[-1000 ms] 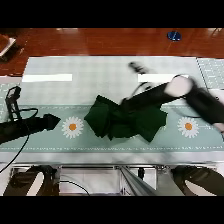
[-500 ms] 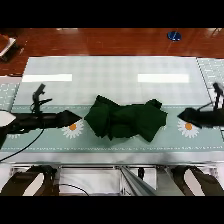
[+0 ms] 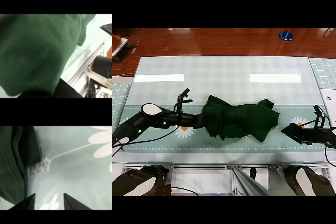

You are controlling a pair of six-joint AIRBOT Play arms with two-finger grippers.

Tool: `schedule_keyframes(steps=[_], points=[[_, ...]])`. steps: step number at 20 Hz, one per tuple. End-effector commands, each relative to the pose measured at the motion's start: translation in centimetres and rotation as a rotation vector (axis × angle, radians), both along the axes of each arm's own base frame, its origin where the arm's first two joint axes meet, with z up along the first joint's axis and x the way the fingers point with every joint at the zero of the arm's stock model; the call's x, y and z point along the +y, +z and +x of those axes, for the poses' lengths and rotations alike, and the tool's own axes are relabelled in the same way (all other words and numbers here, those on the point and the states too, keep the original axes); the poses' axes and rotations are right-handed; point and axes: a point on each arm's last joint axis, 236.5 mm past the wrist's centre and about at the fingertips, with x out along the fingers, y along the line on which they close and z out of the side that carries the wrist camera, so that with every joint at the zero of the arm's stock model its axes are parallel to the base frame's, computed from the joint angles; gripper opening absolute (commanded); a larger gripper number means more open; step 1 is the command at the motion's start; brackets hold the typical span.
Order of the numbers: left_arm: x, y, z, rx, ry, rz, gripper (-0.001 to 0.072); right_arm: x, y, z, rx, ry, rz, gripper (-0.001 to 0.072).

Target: Fold the shirts.

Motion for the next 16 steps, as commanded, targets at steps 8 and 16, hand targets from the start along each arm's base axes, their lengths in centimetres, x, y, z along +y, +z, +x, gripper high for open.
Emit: schedule_keyframes(steps=[8, 16], points=[[-0.7, 0.5, 1.4, -0.047, -0.017, -0.007, 0.0018, 4.7, -1.7, 3.5, 0.007, -0.059, 0.344, 0.0405], [-0.5, 0.6, 1.8, -0.054, -0.005, -0.004, 0.0018, 10.9, -3.0, 5.8, 0.028, 0.142, 0.341, 0.0119]])
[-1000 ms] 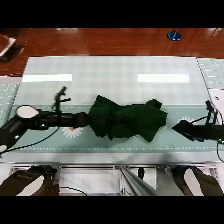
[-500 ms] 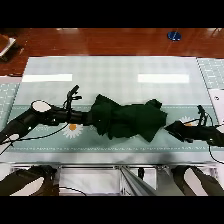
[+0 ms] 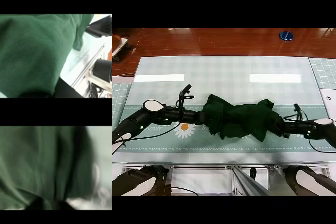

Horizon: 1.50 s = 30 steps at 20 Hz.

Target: Fold the shirts.

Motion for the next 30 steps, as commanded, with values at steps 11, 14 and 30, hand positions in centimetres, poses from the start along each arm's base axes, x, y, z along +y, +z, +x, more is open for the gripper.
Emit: schedule_keyframes(steps=[11, 14, 30], points=[[8.7, 39.2, 11.0, -0.887, 0.318, -0.174, 0.0017, 2.5, 52.5, 6.1, -1.291, 0.188, -0.347, 0.0027], [9.4, 47.5, 4.7, -1.141, 0.318, -0.124, 0.0017, 2.1, 59.3, -2.6, -1.511, 0.148, -0.46, 0.0027], [12.3, 28.9, -2.8, -0.721, 0.32, 0.199, 0.0018, -3.9, 42.8, -5.2, -0.993, 0.162, -0.689, 0.0027]])
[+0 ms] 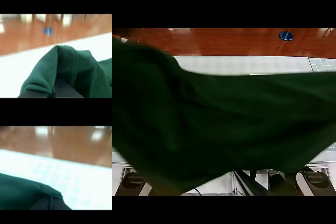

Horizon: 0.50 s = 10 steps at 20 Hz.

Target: Fold the shirts.

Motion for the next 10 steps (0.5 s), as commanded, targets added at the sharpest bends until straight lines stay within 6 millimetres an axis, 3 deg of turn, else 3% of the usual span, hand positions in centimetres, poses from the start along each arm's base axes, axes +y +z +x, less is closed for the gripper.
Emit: schedule_keyframes(steps=[1, 5, 8, 10], points=[[-1.0, -10.8, 3.5, 0.277, -0.012, -0.11, 0.0018, -0.6, -7.7, 4.7, 0.178, -0.022, 0.03, 0.0027], [-0.8, -20.4, 9.6, 0.413, 0.1, -0.235, 0.0017, -0.1, -17.8, 11.7, 0.41, -0.019, 0.114, 0.0027], [-1.9, -25.7, 13.3, 0.499, 0.128, -0.207, 0.0018, 0.3, -21.6, 18.5, 0.467, -0.038, 0.21, 0.0027], [-2.9, -29.4, 15.2, 0.582, 0.139, -0.184, 0.0018, 1.4, -25.5, 22.0, 0.568, -0.033, 0.298, 0.0027]])
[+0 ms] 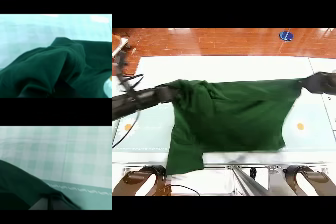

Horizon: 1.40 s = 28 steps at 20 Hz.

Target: Fold the shirts.

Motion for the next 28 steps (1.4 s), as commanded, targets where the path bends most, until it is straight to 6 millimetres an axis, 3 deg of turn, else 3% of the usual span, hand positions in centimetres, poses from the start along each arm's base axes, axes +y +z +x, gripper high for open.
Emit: schedule_keyframes(steps=[1, 2, 3, 4, 5, 6, 8, 10, 12, 13, 14, 16, 18, 20, 24, 28], points=[[-1.1, -7.2, 3.8, 0.123, 0.037, 0.032, 0.0018, 1.4, -7.2, 6.2, 0.151, -0.028, 0.141, 0.0027], [-1.3, -8.4, 4.6, 0.16, 0.034, 0.035, 0.0018, 1.7, -9.4, 7.1, 0.217, -0.028, 0.162, 0.0028], [-1.6, -9.4, 5.3, 0.199, 0.024, 0.034, 0.0026, 1.7, -11.1, 7.8, 0.274, -0.055, 0.188, 0.0079], [-1.8, -9.9, 5.8, 0.23, 0.006, 0.032, 0.0159, 1.5, -12.5, 8.3, 0.329, -0.087, 0.211, 0.0271], [-1.8, -10.0, 6.1, 0.259, -0.017, 0.031, 0.0448, 1.1, -13.3, 8.3, 0.369, -0.089, 0.215, 0.0412], [-1.4, -9.9, 6.0, 0.291, -0.058, 0.052, 0.051, 0.3, -13.5, 8.1, 0.394, -0.092, 0.211, 0.041], [2.2, -9.7, 4.2, 0.381, -0.156, 0.172, 0.0508, -2.7, -12.5, 6.7, 0.42, -0.085, 0.18, 0.041], [7.1, -9.2, 1.2, 0.457, -0.211, 0.263, 0.0508, -8.2, -11.6, 3.6, 0.462, -0.14, 0.099, 0.0408], [11.8, -9.3, -0.9, 0.504, -0.097, 0.252, 0.0508, -15.2, -11.4, -0.7, 0.474, -0.278, -0.034, 0.0407], [13.8, -10.0, -2.5, 0.533, -0.023, 0.226, 0.0508, -17.2, -12.0, -2.5, 0.46, -0.395, -0.019, 0.0407], [15.3, -11.4, -4.6, 0.579, 0.042, 0.193, 0.0508, -17.5, -13.4, -4.1, 0.439, -0.482, 0.038, 0.0407], [16.2, -14.9, -7.3, 0.642, 0.187, 0.104, 0.0508, -14.4, -17.8, -7.2, 0.452, -0.53, 0.165, 0.0407], [14.9, -17.6, -9.8, 0.719, 0.198, 0.045, 0.0508, -10.2, -21.3, -9.2, 0.476, -0.475, 0.271, 0.0407], [14.3, -19.0, -10.9, 0.759, 0.182, 0.035, 0.0508, -7.8, -23.7, -11.3, 0.539, -0.439, 0.326, 0.0407], [12.9, -20.2, -11.1, 0.815, 0.15, -0.024, 0.0508, -7.5, -24.2, -11.7, 0.548, -0.44, 0.328, 0.0406], [9.4, -21.7, -12.0, 0.866, -0.015, -0.035, 0.0506, -7.5, -24.2, -11.6, 0.546, -0.441, 0.333, 0.0406]])
